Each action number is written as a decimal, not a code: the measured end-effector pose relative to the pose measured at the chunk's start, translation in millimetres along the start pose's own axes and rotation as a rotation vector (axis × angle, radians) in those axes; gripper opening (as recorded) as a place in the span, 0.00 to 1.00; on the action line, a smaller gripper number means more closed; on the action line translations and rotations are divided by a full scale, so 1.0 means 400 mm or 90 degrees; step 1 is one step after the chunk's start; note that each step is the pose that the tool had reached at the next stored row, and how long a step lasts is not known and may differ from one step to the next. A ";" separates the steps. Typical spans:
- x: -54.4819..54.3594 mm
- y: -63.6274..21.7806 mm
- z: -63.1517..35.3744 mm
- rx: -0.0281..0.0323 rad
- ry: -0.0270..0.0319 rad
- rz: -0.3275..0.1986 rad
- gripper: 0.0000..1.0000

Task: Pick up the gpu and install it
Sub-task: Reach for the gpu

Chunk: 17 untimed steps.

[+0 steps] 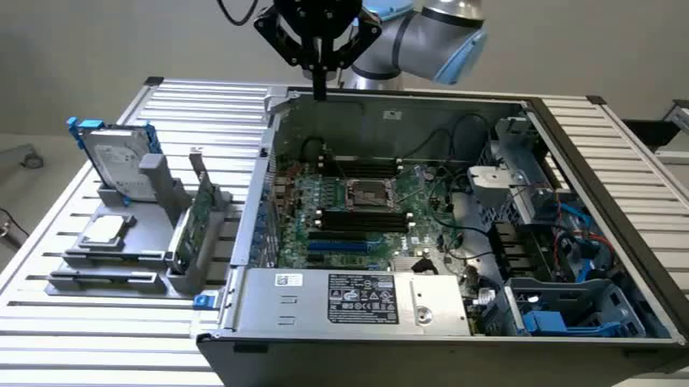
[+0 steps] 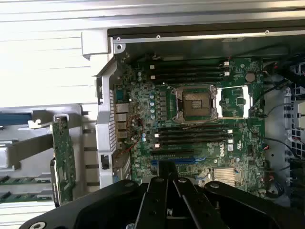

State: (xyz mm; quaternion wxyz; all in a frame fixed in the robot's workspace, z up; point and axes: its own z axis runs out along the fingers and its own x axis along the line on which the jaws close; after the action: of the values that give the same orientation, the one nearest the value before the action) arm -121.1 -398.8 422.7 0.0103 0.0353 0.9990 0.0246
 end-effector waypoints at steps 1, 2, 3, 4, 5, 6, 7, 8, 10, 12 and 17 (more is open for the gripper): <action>0.000 0.000 0.000 0.0000 0.0000 0.000 0.11; 0.000 0.000 -0.001 -0.0001 0.0000 0.000 0.11; 0.000 0.000 -0.001 -0.0001 0.0000 0.000 0.11; 0.000 0.000 -0.002 0.0000 0.0000 0.000 0.11; 0.000 0.000 -0.002 -0.0001 0.0000 0.000 0.11; 0.000 0.000 -0.003 -0.0001 0.0000 0.000 0.11; 0.000 0.000 -0.003 0.0000 0.0000 0.000 0.11; 0.000 0.000 -0.003 -0.0001 0.0000 0.000 0.11; 0.000 0.000 -0.004 -0.0001 0.0000 0.000 0.11; 0.000 0.000 -0.005 0.0000 0.0000 0.000 0.11; 0.043 -0.004 -0.002 0.0004 -0.0001 0.000 0.11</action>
State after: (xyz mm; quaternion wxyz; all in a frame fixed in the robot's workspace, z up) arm -138.5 -399.0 422.9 0.0104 0.0353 0.9990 0.0243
